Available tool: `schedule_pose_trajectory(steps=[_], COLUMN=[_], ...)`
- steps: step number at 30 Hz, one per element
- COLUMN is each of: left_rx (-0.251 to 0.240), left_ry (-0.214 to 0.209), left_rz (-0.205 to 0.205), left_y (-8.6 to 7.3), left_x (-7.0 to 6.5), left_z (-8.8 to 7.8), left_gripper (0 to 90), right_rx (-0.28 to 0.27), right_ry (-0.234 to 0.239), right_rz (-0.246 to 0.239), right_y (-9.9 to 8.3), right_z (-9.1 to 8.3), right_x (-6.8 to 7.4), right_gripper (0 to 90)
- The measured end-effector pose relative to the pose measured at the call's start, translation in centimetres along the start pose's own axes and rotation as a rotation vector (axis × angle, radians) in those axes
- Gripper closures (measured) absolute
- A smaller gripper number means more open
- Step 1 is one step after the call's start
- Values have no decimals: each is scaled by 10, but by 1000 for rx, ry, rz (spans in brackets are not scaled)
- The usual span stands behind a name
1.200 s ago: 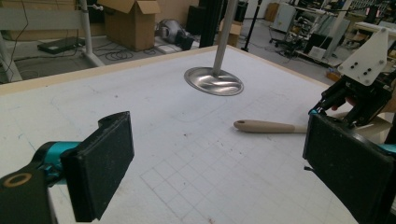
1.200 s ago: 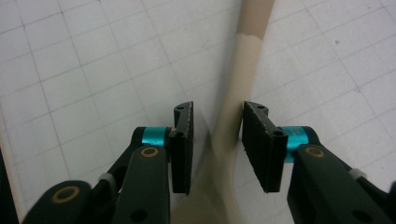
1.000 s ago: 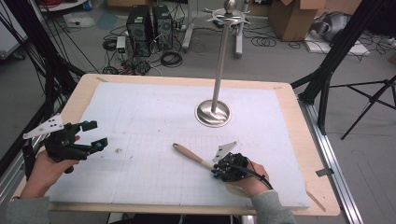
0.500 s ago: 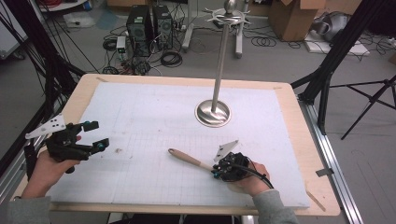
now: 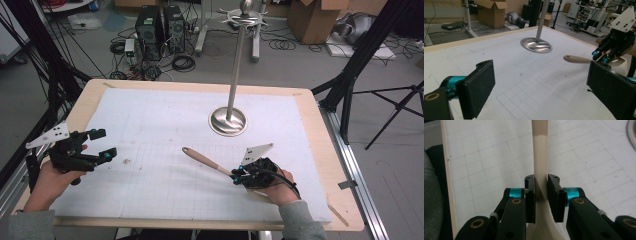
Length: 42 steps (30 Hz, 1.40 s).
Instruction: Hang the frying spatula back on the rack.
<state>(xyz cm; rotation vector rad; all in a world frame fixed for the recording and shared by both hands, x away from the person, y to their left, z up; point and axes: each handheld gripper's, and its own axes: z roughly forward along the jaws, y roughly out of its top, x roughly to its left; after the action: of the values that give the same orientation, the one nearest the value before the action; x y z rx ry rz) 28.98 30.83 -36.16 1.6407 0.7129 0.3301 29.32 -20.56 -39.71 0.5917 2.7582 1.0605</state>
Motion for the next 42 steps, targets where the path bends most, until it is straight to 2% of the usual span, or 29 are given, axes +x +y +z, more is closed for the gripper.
schedule_pose_trajectory(steps=[3,8,12,21,27,35,42], left_rx=[-9,-22,-27,-18,-16,-8,-6], left_ry=[-3,-7,-11,-13,-17,-28,-24], left_rz=[1,8,16,39,41,44,39], left_y=[1,2,3,6,6,5,4], left_x=[0,-1,-2,-6,-7,-10,-9], left_z=[-1,-2,-2,-1,0,4,3], left_gripper=[73,67,60,52,52,52,52], right_rx=[-14,-70,-115,-171,-204,-258,-283], right_ry=[-5,-4,-20,-62,-88,-120,-150], right_rz=[10,17,19,25,14,38,45], right_y=[0,2,5,15,21,23,26], right_z=[-6,-20,-34,-67,-89,-116,-133], right_x=[-3,-10,-16,-30,-40,-52,-58], right_gripper=[775,775,775,775,775,775,775])
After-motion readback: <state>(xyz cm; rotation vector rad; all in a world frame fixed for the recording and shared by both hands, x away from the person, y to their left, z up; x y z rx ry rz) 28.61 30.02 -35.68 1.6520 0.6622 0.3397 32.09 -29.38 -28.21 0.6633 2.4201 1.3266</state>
